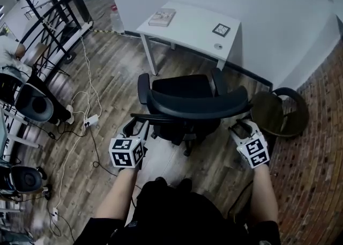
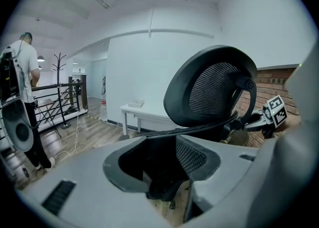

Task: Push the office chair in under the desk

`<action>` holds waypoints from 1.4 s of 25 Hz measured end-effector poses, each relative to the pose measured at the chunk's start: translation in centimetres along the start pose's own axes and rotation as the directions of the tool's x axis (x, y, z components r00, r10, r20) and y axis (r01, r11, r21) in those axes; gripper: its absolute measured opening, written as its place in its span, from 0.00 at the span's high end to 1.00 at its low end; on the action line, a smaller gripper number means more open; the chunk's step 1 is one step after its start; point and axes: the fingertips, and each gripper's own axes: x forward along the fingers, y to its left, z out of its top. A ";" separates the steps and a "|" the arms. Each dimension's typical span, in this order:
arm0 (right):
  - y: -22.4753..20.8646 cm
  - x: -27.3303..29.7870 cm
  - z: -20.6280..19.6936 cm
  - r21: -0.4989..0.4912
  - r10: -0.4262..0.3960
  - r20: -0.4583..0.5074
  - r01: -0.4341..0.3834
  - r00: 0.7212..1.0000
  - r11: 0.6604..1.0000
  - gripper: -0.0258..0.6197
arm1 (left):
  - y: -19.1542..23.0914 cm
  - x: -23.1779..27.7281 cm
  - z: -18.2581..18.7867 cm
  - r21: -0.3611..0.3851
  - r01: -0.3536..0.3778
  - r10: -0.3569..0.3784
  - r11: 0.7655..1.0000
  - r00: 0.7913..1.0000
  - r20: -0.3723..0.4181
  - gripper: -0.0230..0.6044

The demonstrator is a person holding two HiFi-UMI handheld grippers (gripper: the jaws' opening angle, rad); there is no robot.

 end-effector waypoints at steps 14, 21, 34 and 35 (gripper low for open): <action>-3.3 6.2 7.7 -0.150 -0.089 -0.025 0.084 0.996 0.985 0.57 | 7.0 4.8 2.9 0.018 0.024 -0.024 1.000 0.999 0.034 0.66; -1.2 10.7 11.6 -0.165 -0.058 -0.041 0.051 0.997 0.985 0.58 | 13.7 7.7 4.9 0.011 0.052 -0.052 0.999 0.998 0.031 0.67; 2.0 16.3 17.0 -0.050 -0.242 -0.048 0.240 0.969 0.969 0.58 | 23.0 13.0 8.3 0.061 0.180 -0.181 0.982 0.983 0.020 0.67; 2.2 16.6 17.3 -0.034 -0.270 -0.037 0.268 0.962 0.963 0.58 | 23.6 13.5 8.6 0.068 0.183 -0.185 0.981 0.983 0.019 0.67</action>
